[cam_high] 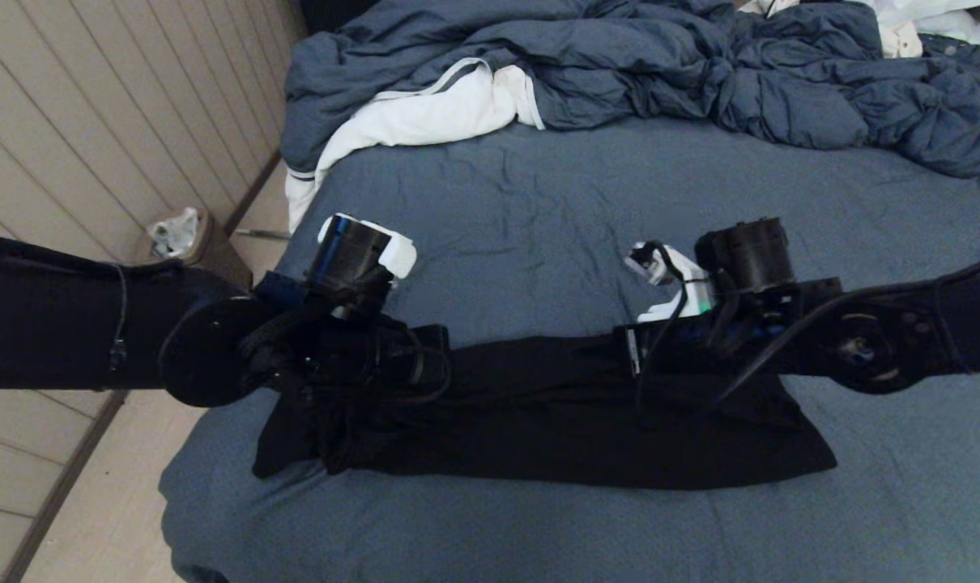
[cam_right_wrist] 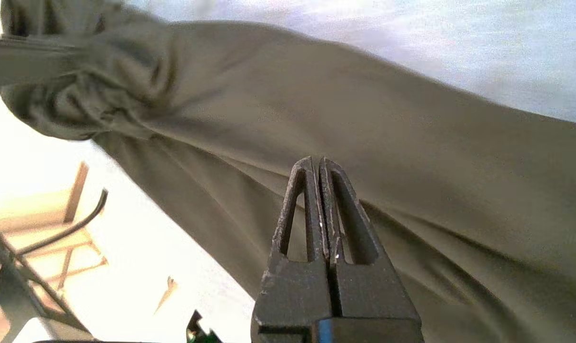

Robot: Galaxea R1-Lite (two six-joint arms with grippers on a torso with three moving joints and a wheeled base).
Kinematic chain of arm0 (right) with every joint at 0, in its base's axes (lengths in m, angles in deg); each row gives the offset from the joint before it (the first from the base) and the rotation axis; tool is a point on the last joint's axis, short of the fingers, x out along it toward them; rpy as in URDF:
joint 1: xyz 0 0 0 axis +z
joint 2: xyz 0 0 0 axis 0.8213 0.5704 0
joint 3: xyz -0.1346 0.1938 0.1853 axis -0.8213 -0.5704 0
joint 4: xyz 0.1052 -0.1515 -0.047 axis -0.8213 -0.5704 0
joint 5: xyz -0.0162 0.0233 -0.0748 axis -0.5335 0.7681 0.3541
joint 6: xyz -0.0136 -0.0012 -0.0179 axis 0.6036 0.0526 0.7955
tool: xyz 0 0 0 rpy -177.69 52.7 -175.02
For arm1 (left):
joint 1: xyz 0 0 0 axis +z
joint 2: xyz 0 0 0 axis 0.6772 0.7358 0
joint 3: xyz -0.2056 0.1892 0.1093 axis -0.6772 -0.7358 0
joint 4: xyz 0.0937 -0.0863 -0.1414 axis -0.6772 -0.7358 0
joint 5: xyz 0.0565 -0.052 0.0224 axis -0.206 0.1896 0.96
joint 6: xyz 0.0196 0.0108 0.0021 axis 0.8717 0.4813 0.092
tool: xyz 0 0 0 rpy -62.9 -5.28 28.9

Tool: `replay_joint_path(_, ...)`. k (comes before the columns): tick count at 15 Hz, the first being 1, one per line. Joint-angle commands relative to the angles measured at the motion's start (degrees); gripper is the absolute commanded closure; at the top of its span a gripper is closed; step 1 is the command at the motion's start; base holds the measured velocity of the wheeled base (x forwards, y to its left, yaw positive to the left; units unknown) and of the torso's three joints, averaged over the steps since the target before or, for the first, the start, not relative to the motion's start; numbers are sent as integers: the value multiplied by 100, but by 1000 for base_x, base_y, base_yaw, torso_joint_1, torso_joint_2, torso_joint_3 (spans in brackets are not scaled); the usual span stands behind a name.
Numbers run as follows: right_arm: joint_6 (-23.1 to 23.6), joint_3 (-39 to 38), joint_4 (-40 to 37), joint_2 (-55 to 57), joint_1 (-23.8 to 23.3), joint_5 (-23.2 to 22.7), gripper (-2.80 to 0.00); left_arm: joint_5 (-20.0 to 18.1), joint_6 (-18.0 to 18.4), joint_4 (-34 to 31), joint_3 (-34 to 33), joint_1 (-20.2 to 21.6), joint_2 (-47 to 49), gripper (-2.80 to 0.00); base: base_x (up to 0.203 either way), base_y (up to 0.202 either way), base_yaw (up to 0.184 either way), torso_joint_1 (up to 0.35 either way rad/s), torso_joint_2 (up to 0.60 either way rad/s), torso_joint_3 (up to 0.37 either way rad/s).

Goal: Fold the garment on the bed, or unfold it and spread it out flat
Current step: Fold the black T-shirt

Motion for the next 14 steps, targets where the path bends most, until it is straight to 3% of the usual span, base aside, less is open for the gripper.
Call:
replay_joint_path(1, -6, -157, -38, -437, -403, -13, 0, 77, -43, -304, -89, 149, -619, 0, 0, 0, 0, 0, 0, 0)
replay_joint_path(7, -193, 98, -1163, -650, -1906, -88, 0, -2, -81, -341, -1271, 1444, -1631, 0, 0, 0, 0, 0, 0, 0)
replay_joint_path(8, -150, 125, -1341, -689, -2163, -92, 0, -143, -60, -326, -1394, 1709, -1750, 0, 0, 0, 0, 0, 0, 0)
replay_joint_path(10, 123, 345, -2120, -916, -2818, -176, 0, -791, 26, -241, -1677, 2116, -1935, 0, 0, 0, 0, 0, 0, 0)
replay_joint_path(14, 833, 517, -2649, -895, -3988, -1128, 0, -1391, 336, 370, -2138, 2429, -1934, 0, 0, 0, 0, 0, 0, 0)
